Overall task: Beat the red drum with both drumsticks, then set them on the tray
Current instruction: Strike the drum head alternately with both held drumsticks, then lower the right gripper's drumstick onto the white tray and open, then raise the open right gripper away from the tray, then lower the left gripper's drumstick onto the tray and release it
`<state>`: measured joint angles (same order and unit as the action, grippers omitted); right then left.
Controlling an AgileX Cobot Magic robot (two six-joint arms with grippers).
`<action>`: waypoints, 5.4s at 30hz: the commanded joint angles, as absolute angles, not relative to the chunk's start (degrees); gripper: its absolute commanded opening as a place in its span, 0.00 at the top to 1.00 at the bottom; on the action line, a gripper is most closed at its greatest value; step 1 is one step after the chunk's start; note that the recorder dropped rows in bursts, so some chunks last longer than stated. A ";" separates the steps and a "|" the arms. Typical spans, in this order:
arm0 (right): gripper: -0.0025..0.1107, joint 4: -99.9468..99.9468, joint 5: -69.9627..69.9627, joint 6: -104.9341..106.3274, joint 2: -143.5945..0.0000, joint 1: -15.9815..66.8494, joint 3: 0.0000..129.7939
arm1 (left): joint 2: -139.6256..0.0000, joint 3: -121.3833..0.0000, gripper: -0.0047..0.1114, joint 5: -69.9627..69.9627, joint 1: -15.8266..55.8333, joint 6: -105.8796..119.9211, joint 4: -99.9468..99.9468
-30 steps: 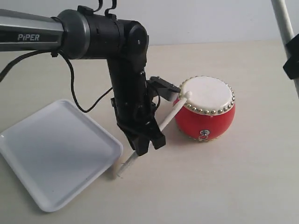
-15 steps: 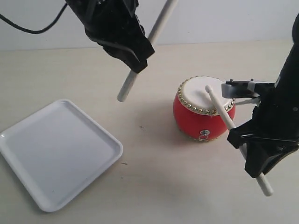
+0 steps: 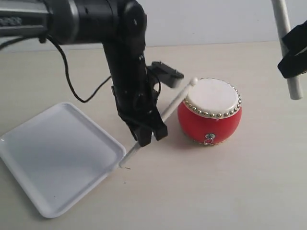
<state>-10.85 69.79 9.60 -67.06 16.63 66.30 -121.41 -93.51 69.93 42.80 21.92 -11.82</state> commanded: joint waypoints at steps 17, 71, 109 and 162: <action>0.98 -22.86 62.74 15.71 -96.82 33.98 72.57 | -77.21 -56.60 0.96 48.54 14.97 19.10 -22.97; 0.98 -15.50 69.96 16.75 -139.39 46.66 114.58 | -49.34 -29.34 0.96 26.08 9.29 -9.50 -1.73; 0.70 -8.39 69.62 12.10 -119.30 46.45 108.52 | -58.29 -28.55 0.96 29.87 9.40 16.03 -32.67; 0.70 -17.02 39.71 13.81 -92.81 44.86 67.03 | -83.78 -22.99 0.96 23.64 9.17 28.66 -78.85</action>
